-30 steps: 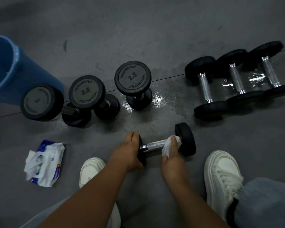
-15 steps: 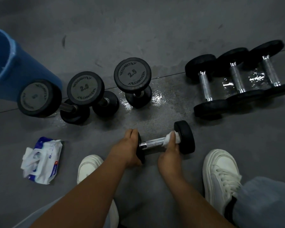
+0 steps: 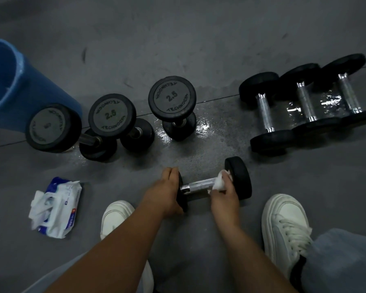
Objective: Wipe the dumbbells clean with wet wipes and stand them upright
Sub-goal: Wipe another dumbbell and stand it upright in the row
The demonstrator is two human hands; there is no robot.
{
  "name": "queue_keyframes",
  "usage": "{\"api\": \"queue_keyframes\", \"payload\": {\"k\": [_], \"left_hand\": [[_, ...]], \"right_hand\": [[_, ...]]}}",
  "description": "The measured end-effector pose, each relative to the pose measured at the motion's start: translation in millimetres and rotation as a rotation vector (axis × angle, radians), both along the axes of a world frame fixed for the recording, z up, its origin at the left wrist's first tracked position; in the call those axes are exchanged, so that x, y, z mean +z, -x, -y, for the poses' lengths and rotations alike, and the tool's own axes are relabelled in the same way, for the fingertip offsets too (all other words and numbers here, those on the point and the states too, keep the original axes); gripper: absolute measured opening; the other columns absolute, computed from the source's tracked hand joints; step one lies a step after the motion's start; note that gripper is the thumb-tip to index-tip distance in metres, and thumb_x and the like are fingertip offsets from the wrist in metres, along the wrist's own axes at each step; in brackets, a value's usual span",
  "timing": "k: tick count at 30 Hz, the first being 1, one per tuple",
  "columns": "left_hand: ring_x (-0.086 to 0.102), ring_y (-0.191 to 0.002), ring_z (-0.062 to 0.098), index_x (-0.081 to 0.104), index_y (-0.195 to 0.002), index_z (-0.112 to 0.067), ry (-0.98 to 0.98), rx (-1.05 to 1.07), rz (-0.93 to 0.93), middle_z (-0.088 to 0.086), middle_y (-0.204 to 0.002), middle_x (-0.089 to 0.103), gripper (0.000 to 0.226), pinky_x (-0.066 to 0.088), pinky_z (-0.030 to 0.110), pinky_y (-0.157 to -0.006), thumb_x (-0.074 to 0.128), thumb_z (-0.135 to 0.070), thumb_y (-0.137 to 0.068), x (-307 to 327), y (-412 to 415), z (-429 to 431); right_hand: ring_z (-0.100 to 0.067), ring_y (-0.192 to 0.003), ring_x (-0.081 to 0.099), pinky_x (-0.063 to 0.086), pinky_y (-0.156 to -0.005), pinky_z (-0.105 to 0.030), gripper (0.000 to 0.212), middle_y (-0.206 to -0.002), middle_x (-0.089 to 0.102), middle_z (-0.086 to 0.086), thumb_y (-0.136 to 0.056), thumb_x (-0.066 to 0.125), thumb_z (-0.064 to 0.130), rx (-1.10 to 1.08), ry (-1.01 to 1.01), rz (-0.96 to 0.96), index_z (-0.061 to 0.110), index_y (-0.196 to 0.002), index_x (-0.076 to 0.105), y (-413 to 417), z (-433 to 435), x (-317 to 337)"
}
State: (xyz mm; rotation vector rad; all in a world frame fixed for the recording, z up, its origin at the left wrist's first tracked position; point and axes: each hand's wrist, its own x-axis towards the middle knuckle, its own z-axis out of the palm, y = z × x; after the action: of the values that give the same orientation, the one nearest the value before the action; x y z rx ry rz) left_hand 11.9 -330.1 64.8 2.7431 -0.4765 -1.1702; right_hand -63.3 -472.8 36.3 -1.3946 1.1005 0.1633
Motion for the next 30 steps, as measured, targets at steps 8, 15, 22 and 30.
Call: {"api": "queue_keyframes", "payload": {"k": [8, 15, 22, 30], "left_hand": [[0.055, -0.118, 0.031, 0.015, -0.150, -0.016, 0.020, 0.014, -0.012, 0.000, -0.152, 0.016, 0.118, 0.051, 0.042, -0.090, 0.089, -0.032, -0.060, -0.4, 1.3, 0.2], [0.054, -0.121, 0.031, 0.011, -0.152, -0.017, 0.018, 0.023, -0.014, -0.001, -0.155, 0.012, 0.123, 0.051, 0.044, -0.092, 0.089, -0.032, -0.058, -2.3, 1.6, -1.5], [0.059, -0.110, 0.030, 0.021, -0.145, -0.018, 0.038, 0.026, -0.001, -0.003, -0.148, 0.020, 0.110, 0.051, 0.038, -0.081, 0.087, -0.031, -0.057, -3.6, 4.5, -2.3], [0.058, -0.113, 0.030, 0.018, -0.148, -0.018, 0.011, 0.016, 0.015, -0.003, -0.151, 0.018, 0.116, 0.049, 0.036, -0.082, 0.088, -0.032, -0.057, -2.2, 3.3, -0.7]], "right_hand": [[-0.011, -0.108, 0.060, 0.049, -0.097, -0.031, 0.059, -0.130, 0.055, 0.005, -0.083, 0.060, 0.018, 0.023, -0.060, -0.066, 0.038, -0.137, 0.047, -4.3, 3.8, -2.6], [-0.020, -0.093, 0.066, 0.051, -0.084, -0.027, 0.026, -0.102, 0.071, -0.004, -0.097, 0.045, 0.017, 0.159, 0.398, -0.045, 0.022, -0.110, 0.066, 0.6, 9.6, 0.7], [-0.032, -0.101, 0.058, 0.036, -0.077, -0.028, 0.058, -0.118, 0.058, -0.020, -0.095, 0.039, 0.005, 0.411, 0.346, -0.104, 0.020, -0.148, 0.024, 13.1, -11.5, 15.2], [-0.030, -0.092, 0.058, 0.039, -0.075, -0.030, 0.065, -0.119, 0.059, -0.023, -0.094, 0.040, 0.004, 0.514, 0.293, -0.153, 0.030, -0.150, 0.021, 6.8, -4.4, 14.2]]}}
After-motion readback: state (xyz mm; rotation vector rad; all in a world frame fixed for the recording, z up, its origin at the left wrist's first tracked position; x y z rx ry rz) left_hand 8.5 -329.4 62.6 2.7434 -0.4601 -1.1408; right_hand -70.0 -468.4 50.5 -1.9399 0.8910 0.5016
